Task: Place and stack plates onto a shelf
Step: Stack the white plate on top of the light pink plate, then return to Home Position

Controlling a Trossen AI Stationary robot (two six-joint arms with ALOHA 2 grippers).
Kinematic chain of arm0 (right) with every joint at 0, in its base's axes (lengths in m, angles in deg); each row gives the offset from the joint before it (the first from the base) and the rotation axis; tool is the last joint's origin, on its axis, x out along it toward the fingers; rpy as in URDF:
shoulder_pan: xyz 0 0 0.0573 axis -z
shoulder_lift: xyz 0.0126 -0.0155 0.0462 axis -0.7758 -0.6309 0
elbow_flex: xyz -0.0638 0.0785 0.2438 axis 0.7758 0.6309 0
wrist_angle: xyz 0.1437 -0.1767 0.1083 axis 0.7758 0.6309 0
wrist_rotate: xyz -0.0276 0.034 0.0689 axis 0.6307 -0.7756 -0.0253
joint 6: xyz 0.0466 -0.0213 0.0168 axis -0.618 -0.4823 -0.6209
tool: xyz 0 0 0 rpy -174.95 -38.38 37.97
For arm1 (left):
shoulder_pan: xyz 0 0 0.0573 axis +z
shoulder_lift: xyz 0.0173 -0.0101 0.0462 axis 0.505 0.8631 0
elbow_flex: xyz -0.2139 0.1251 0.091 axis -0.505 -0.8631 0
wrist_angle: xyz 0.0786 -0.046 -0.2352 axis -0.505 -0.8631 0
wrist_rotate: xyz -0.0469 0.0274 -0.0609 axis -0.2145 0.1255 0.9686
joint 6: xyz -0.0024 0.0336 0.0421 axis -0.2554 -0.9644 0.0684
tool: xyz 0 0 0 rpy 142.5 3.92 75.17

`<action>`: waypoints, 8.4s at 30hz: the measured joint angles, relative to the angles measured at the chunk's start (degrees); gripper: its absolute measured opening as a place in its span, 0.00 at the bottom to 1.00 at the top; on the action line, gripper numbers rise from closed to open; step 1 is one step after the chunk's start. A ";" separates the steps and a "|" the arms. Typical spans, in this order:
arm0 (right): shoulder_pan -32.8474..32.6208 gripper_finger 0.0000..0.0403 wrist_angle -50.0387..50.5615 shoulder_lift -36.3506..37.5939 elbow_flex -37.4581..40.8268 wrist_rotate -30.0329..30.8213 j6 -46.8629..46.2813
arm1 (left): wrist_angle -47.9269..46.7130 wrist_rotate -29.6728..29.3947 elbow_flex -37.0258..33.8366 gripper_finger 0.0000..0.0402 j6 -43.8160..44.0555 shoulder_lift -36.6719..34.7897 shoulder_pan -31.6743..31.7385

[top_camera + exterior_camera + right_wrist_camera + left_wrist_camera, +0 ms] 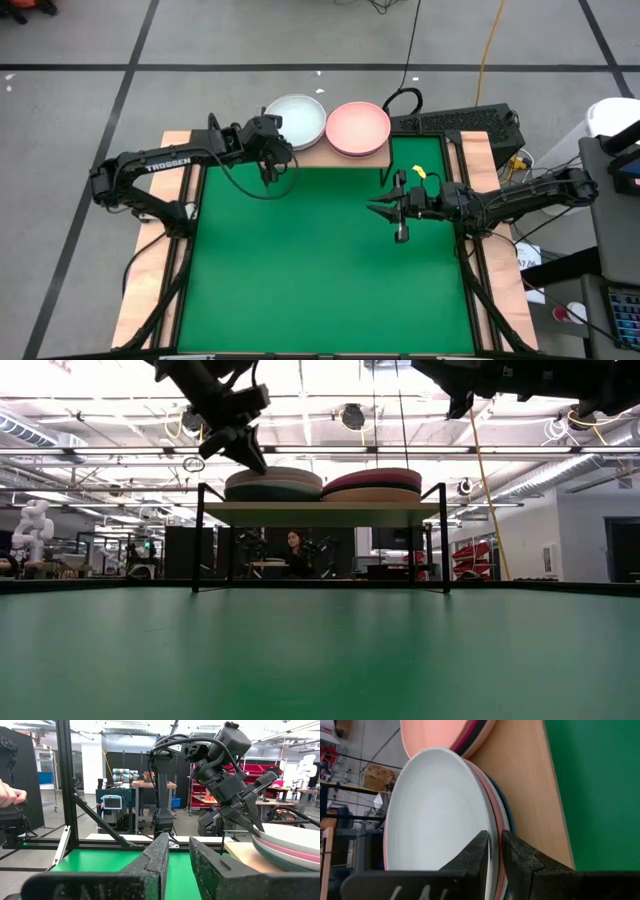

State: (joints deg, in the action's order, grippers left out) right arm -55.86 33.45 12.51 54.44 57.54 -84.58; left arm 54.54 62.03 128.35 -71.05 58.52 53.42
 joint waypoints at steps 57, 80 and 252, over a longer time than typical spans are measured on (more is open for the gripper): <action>0.00 0.16 -0.02 -0.01 0.00 0.00 0.01 | 1.22 23.82 -21.90 0.27 36.50 -39.53 -9.59; 0.02 0.16 13.42 22.32 -0.04 3.28 11.86 | 0.15 21.51 -29.90 0.27 43.50 -69.90 -13.86; -6.86 0.00 35.08 54.78 17.20 14.93 13.51 | 31.64 24.90 -65.35 0.02 51.75 -78.34 -14.23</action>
State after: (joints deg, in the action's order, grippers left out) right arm -62.72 68.53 67.28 71.65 72.47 -71.07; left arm 86.18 86.93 62.99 -19.30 -19.81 39.20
